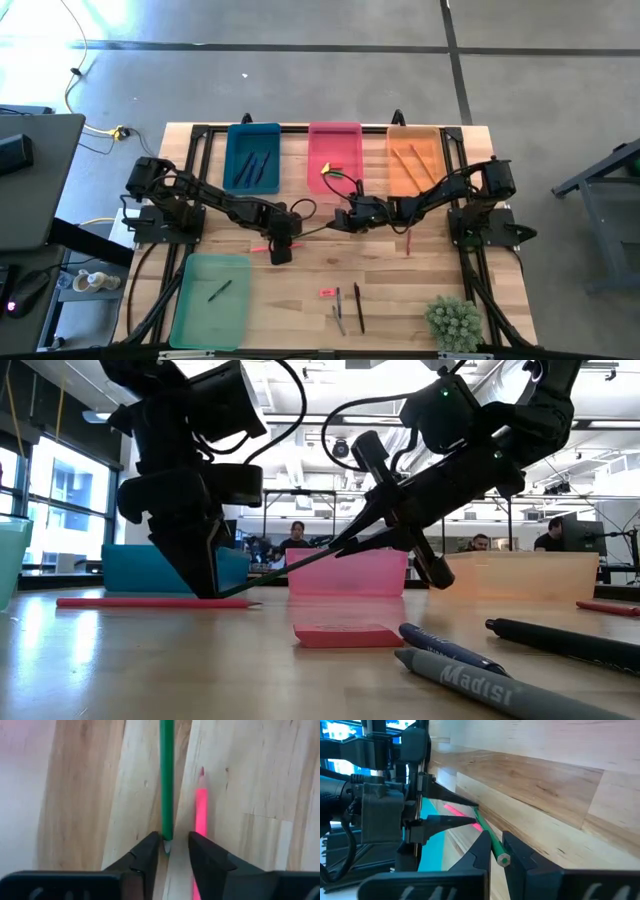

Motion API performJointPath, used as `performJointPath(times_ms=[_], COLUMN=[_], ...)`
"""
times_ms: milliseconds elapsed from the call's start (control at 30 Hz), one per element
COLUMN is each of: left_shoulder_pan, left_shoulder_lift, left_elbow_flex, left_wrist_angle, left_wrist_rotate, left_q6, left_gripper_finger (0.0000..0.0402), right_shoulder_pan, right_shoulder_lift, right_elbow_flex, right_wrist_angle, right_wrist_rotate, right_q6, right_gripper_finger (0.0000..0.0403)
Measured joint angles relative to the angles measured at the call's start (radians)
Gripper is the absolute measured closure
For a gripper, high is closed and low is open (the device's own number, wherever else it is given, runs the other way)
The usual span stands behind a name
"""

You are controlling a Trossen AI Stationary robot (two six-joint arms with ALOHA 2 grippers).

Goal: Sort crayons/erasers/pens/pencils in bins
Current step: Put the green pencil into the orange bin

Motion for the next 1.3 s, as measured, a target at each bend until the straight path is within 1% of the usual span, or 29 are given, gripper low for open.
performJointPath(times_ms=[200, 367, 567, 933, 1100, 1300], left_shoulder_pan=[0.011, 0.043, 0.090, 0.173, 0.200, 0.209], left_shoulder_lift=[-0.041, -0.073, -0.137, -0.263, -0.300, -0.320], left_elbow_flex=[-0.001, -0.001, 0.000, 0.000, 0.001, 0.001], left_wrist_angle=[-0.047, -0.109, -0.196, -0.231, -0.249, -0.254], left_wrist_rotate=[-0.039, -0.041, -0.035, -0.039, -0.043, -0.048], left_q6=[0.000, 0.001, 0.022, 0.102, 0.127, 0.166], left_gripper_finger=[0.0257, 0.0239, 0.0242, 0.0245, 0.0245, 0.0245], right_shoulder_pan=[0.000, 0.000, -0.001, -0.001, -0.007, -0.032], right_shoulder_lift=[0.000, -0.002, -0.036, -0.107, -0.175, -0.310], right_elbow_flex=[0.000, -0.001, -0.003, -0.005, -0.004, -0.003], right_wrist_angle=[0.001, 0.012, -0.002, -0.033, -0.070, -0.215], right_wrist_rotate=[0.003, 0.004, 0.012, 0.024, 0.026, 0.063], right_q6=[-0.018, -0.040, -0.070, -0.117, -0.142, -0.207], right_gripper_finger=[0.0391, 0.0391, 0.0391, 0.0391, 0.0391, 0.0391])
